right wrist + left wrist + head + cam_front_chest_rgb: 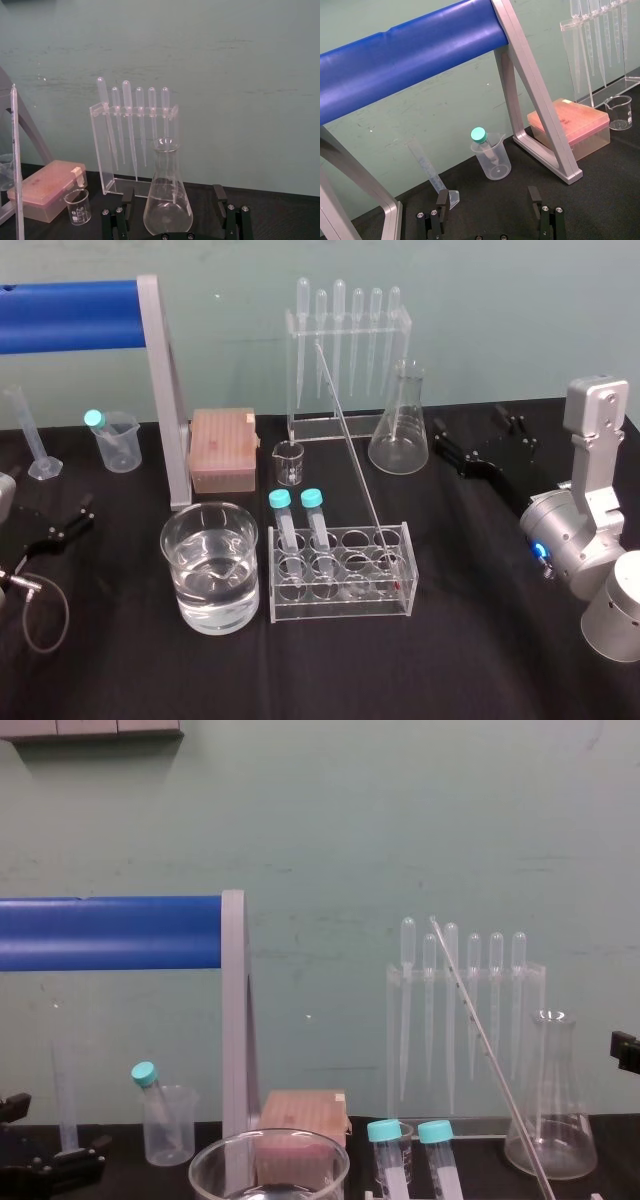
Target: Hold the thermometer with one hand and immerse one end into the beaker, then reinsert it into the test tube rack.
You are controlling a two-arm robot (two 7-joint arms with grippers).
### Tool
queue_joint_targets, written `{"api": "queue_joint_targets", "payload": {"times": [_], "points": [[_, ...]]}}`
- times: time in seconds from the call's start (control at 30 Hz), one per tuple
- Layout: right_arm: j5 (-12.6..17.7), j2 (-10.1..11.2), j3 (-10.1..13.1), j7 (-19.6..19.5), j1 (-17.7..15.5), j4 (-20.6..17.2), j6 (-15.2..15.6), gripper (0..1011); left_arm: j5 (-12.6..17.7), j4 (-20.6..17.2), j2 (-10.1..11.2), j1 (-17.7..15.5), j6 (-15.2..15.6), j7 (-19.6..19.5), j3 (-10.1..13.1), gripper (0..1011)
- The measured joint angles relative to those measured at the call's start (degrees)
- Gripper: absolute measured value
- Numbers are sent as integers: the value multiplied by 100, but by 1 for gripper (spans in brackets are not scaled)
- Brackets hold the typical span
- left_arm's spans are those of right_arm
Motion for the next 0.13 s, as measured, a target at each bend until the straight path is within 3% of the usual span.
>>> {"api": "queue_joint_targets", "payload": {"times": [0.13], "points": [[-1,0,0,-4,0,-1,0,1003,0,0,0,0,0,0,0,1008]]}}
